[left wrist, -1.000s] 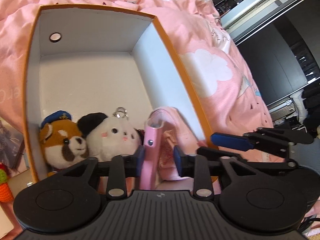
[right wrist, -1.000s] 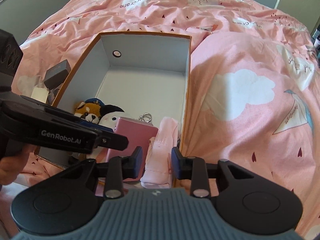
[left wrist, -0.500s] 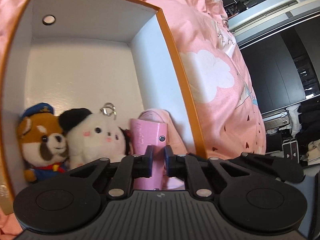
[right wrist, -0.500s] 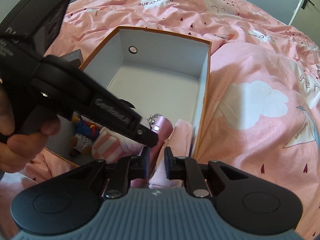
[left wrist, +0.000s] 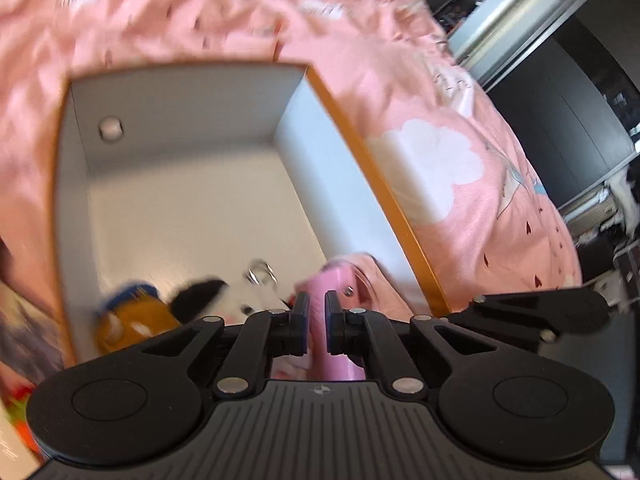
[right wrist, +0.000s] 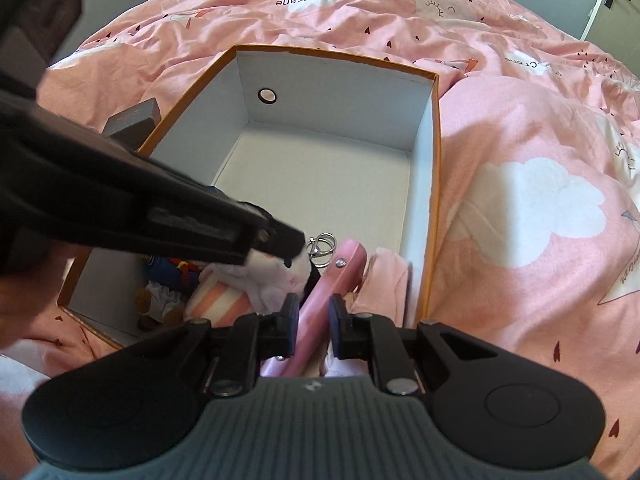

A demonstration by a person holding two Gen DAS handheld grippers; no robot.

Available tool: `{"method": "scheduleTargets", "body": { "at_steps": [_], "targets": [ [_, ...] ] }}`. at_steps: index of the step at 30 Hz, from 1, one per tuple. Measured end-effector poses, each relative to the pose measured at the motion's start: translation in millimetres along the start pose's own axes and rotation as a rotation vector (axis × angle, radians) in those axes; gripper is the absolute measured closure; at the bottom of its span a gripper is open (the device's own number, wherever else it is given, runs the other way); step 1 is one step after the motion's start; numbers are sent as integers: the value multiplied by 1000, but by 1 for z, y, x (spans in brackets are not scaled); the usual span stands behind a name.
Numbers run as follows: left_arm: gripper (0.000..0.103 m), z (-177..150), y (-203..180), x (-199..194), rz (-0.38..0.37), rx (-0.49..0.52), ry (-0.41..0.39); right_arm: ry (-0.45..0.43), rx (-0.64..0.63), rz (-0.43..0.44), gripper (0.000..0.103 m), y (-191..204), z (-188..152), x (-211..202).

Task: Organize objects
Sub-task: 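Lower the pink bag into the box and open the right tool while the left tool lowers the pencil case, then open the left tool to drop the pink pencil case into the box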

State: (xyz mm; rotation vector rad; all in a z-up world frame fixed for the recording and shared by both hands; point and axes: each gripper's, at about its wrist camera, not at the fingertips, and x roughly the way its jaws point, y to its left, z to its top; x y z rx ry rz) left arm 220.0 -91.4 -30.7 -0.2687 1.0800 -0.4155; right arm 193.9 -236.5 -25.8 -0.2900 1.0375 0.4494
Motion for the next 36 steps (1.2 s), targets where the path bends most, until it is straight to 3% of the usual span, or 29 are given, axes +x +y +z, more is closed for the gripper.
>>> {"method": "scheduleTargets", "body": {
  "at_steps": [7, 10, 12, 16, 18, 20, 24, 32, 36],
  "targets": [
    [94, -21, 18, -26, 86, 68, 51, -29, -14, 24, 86, 9, 0, -3],
    [94, -35, 26, -37, 134, 50, -5, -39, -2, 62, 85, 17, 0, -2],
    [94, -41, 28, -43, 179, 55, -48, -38, 13, 80, 76, 23, 2, 2],
    [94, -51, 34, -59, 194, 21, -131, -21, 26, 91, 63, 38, 4, 18],
    [94, -56, 37, -66, 219, -8, -183, -12, 19, 56, 47, 47, 5, 25],
    [94, -60, 41, -72, 221, -29, -218, -2, -2, 13, 45, 55, 6, 32],
    [94, -63, 46, -80, 194, -55, -240, 35, -52, -38, 44, 61, 9, 46],
    [91, -68, 57, -86, 174, -83, -240, 144, -132, 38, 56, 50, 7, 47],
    [91, -70, 58, -90, 191, -83, -242, 167, -131, 53, 57, 45, 8, 47]
  ]
}}
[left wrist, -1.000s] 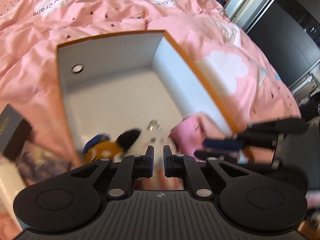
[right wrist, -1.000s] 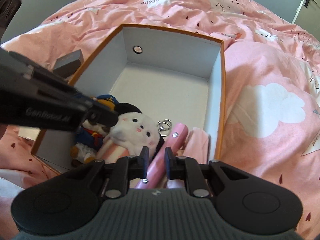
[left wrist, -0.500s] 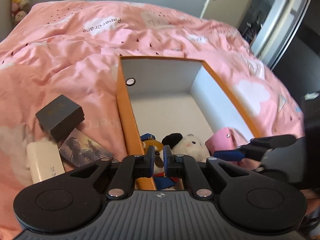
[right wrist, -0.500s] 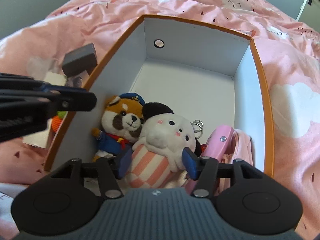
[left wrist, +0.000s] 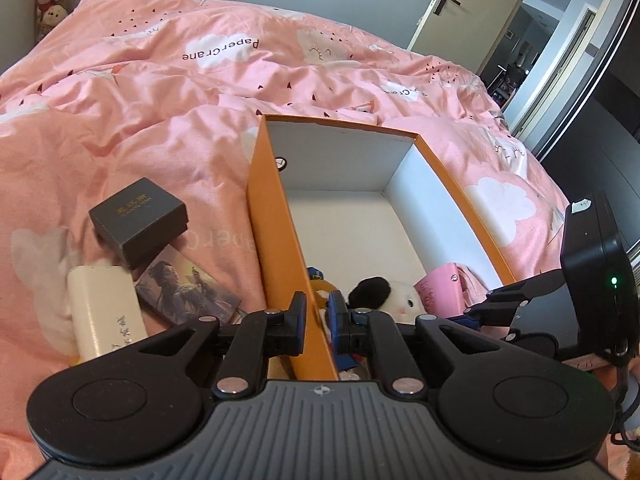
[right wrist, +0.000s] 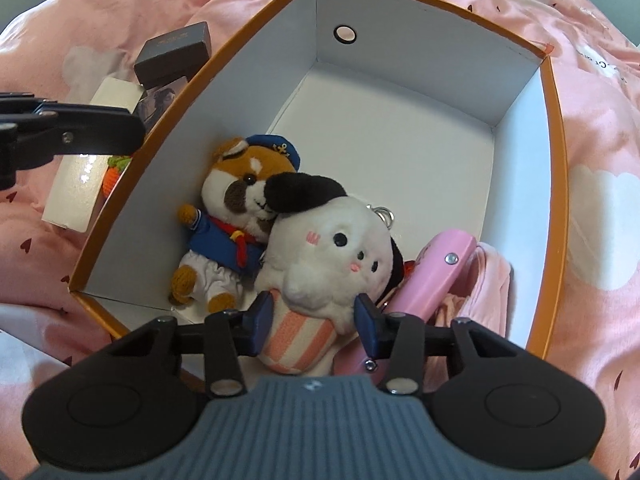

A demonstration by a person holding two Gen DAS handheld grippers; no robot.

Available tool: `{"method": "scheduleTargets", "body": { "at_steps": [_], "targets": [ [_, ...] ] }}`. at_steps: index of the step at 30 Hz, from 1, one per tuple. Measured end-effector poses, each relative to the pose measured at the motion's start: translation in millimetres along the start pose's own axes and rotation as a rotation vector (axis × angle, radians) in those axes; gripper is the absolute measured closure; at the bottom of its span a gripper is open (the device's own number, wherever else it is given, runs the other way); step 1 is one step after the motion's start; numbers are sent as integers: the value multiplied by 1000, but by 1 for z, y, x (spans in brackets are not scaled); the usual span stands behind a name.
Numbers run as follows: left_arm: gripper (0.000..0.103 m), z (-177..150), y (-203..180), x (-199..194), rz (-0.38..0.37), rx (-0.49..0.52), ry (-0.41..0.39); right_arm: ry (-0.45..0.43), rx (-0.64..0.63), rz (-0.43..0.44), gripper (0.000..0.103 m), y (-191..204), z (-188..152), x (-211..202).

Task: Organize objects
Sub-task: 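Open the left tool to drop the pink pencil case into the box, then withdraw both tools from the box toward the remaining item pile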

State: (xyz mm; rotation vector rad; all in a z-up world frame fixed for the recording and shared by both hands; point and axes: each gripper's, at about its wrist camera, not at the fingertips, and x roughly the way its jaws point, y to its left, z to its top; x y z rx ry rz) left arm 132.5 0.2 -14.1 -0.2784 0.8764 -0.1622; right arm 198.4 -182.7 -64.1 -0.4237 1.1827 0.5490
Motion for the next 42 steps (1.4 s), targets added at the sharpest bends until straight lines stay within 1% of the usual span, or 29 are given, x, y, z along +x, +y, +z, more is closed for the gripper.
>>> {"method": "scheduleTargets", "body": {
  "at_steps": [3, 5, 7, 10, 12, 16, 21, 26, 29, 32, 35, 39, 42],
  "targets": [
    [87, 0, 2, -4, 21, 1, 8, -5, 9, -25, 54, 4, -2, -3],
    [86, -1, 2, -6, 40, 8, 13, -20, 18, -45, 56, 6, -2, -8],
    [86, -2, 2, -10, 52, 18, 13, -37, 28, -59, 54, 9, -3, -15],
    [86, -4, 2, -15, 60, 27, 8, -83, 33, -87, 52, 14, -3, -31],
    [84, -5, 2, -20, 66, 30, 1, -132, 42, -99, 52, 20, -5, -44],
    [82, -6, 6, -28, 69, 21, -7, -246, 49, -91, 52, 35, -6, -71],
    [82, -6, 13, -41, 94, 16, -27, -371, 33, -72, 52, 66, 2, -83],
    [82, -7, 28, -51, 137, -7, -35, -433, 29, -48, 52, 89, 9, -83],
    [82, -8, 41, -52, 163, -34, -28, -468, 1, -38, 52, 101, 11, -79],
    [82, -8, 54, -53, 183, -62, -21, -489, -40, -35, 52, 114, 15, -74],
    [82, -9, 66, -53, 189, -92, -8, -481, -65, -37, 52, 123, 21, -67],
    [82, -12, 80, -50, 199, -114, 21, -447, -80, -4, 53, 131, 29, -58],
    [82, -16, 89, -44, 200, -141, 55, -413, -103, 3, 55, 138, 34, -48]
  ]
}}
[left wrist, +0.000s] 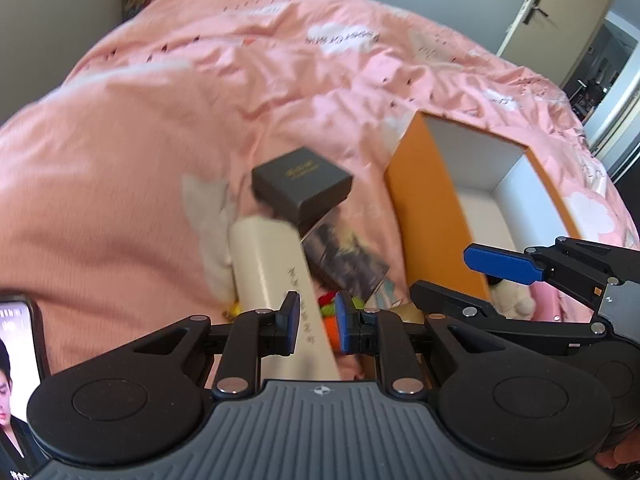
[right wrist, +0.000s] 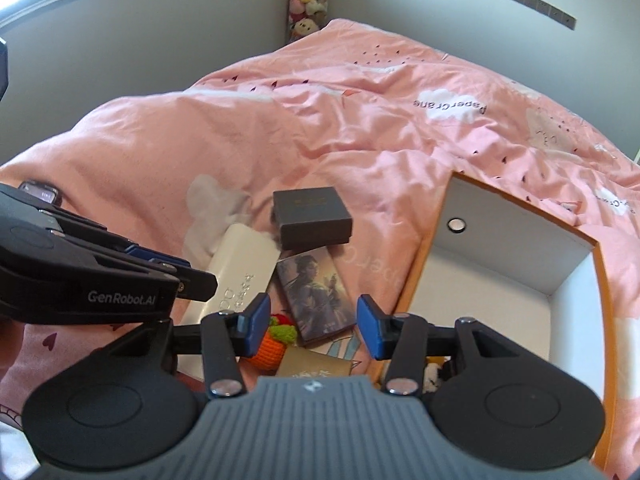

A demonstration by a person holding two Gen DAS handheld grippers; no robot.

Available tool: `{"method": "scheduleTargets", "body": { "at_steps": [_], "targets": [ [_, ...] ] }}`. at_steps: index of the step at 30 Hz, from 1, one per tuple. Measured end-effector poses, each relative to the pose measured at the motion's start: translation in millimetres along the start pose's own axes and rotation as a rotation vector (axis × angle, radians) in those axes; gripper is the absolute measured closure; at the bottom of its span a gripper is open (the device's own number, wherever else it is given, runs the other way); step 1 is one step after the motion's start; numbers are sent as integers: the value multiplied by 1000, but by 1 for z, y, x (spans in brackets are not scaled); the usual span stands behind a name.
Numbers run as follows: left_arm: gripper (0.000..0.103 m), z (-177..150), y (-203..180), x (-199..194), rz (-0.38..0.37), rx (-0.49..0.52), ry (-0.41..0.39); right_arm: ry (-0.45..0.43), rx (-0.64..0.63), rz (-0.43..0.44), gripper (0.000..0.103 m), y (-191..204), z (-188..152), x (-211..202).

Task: Organize objects
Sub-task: 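Withdraw both tools from the box toward the remaining item pile, then grasp the white glasses case with the left tool while the right tool grasps the gold box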

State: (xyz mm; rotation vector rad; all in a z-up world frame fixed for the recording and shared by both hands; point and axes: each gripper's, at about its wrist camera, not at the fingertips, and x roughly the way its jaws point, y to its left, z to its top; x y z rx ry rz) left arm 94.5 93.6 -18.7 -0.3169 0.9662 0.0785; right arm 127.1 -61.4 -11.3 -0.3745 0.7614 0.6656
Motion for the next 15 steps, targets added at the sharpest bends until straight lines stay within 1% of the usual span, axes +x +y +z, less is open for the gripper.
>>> {"method": "scheduleTargets", "body": {
  "at_steps": [2, 4, 8, 12, 15],
  "targets": [
    [82, -2, 5, 6, 4, -14, 25, 25, -26, 1, 57, 6, 0, 7],
    [82, -4, 10, 11, 19, -19, 46, 49, -49, 2, 57, 12, -1, 15],
    [82, -7, 16, 20, 23, -29, 86, 100, -84, 19, 58, 20, -4, 29],
    [82, -8, 24, 25, 38, -40, 109, 146, -113, 13, 58, 23, -10, 43],
    [82, -7, 30, 29, 25, -64, 122, 166, -119, 20, 59, 21, -13, 49]
  ]
}}
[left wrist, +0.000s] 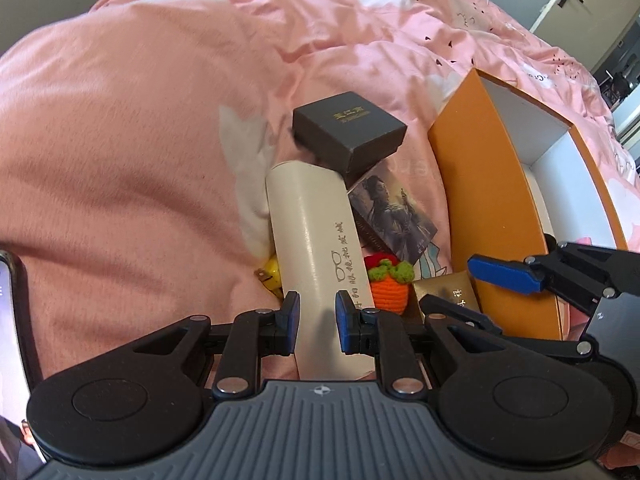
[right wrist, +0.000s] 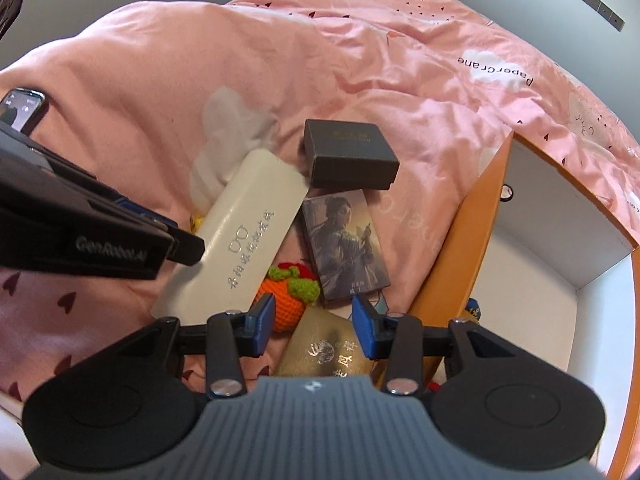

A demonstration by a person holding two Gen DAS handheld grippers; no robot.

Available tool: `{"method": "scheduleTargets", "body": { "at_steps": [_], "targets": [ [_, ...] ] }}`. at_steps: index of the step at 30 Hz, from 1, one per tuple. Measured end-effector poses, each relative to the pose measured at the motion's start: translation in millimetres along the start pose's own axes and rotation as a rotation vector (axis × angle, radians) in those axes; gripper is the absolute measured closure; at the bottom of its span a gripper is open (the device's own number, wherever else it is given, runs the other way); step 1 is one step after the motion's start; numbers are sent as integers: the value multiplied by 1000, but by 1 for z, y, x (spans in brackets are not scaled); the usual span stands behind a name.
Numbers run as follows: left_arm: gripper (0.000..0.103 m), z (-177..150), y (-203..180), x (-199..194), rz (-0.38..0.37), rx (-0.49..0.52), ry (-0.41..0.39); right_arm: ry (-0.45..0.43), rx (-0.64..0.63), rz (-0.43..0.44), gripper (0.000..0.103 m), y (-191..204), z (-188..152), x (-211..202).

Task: Organize objects
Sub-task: 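Grasp the white glasses case with the left tool while the right tool grasps the gold box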

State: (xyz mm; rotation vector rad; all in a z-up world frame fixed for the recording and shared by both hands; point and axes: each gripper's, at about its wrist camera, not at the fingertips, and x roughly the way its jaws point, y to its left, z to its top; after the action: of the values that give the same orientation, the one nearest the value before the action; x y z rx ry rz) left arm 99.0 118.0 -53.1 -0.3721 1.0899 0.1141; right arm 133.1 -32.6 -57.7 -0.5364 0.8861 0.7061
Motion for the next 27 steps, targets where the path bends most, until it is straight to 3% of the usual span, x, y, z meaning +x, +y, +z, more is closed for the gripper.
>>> {"method": "scheduleTargets", "body": {
  "at_steps": [5, 14, 20, 27],
  "targets": [
    [81, 4, 5, 8, 8, -28, 26, 0, -9, -11, 59, -2, 2, 7],
    [64, 13, 10, 26, -7, -89, 49, -12, -76, -60, 59, -3, 9, 17],
    [51, 18, 10, 39, -3, -97, 69, -3, -111, -42, 59, -9, 13, 19],
    [44, 18, 18, 55, -67, -137, 104, 7, -144, -39, 60, -10, 17, 24]
  ]
}}
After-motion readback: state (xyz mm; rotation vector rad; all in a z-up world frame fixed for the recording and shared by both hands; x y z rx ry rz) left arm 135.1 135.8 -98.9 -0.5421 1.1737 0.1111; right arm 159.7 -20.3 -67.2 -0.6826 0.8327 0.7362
